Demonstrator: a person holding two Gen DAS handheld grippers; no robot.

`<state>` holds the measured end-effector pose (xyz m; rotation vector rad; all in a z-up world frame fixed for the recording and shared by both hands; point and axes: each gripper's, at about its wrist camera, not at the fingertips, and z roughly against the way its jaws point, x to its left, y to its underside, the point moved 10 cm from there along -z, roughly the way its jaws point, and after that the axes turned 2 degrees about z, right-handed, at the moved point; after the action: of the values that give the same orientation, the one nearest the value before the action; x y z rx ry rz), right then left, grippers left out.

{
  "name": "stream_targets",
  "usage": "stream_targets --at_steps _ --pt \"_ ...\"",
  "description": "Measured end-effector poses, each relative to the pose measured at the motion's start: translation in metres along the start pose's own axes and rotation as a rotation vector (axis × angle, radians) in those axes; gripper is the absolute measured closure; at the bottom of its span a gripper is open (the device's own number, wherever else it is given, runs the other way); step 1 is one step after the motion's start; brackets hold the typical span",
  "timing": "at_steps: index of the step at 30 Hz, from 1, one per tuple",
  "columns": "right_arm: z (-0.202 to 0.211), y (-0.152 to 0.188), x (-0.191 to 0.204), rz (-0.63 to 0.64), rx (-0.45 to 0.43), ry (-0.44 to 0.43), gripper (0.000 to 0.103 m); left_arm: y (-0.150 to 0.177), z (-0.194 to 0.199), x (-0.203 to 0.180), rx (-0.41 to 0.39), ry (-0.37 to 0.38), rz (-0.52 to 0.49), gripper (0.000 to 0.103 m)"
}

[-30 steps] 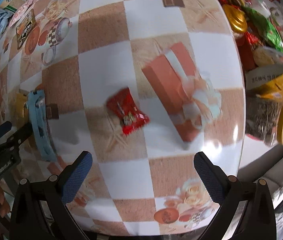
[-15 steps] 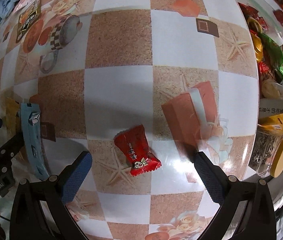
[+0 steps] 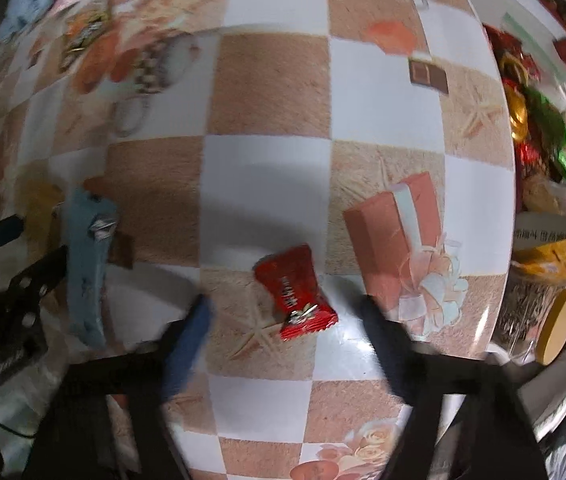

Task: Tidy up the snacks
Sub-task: 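Grasp the tan wrapped bar with the left tool while the right tool grasps the red candy, then carry the tan bar and red candy over the white tray with both tools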

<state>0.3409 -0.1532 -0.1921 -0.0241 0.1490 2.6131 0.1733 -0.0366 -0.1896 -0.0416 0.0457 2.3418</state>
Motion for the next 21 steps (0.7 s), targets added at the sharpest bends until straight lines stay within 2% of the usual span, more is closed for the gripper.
stream_targets --at_steps 1,2,4,8,13,21 --pt "0.003 0.000 0.001 0.001 -0.004 -0.004 0.069 -0.002 0.003 -0.003 -0.004 -0.001 -0.014 0.054" --pt "0.005 0.001 0.002 -0.005 -0.003 -0.010 0.074 -0.003 0.004 -0.006 -0.007 -0.001 -0.028 0.067" --pt "0.005 0.002 0.002 -0.018 0.001 -0.021 0.073 -0.004 0.006 -0.012 -0.009 -0.005 -0.059 0.076" --pt "0.006 0.011 0.006 -0.054 0.013 -0.083 0.073 0.000 0.009 -0.013 -0.007 0.010 -0.047 0.077" --pt "0.006 0.039 0.003 -0.098 0.024 -0.114 0.073 0.014 0.016 0.000 -0.025 0.024 -0.029 0.077" --pt "0.009 0.071 0.027 -0.110 0.051 -0.138 0.073 0.042 0.024 0.017 -0.016 0.054 -0.011 0.077"
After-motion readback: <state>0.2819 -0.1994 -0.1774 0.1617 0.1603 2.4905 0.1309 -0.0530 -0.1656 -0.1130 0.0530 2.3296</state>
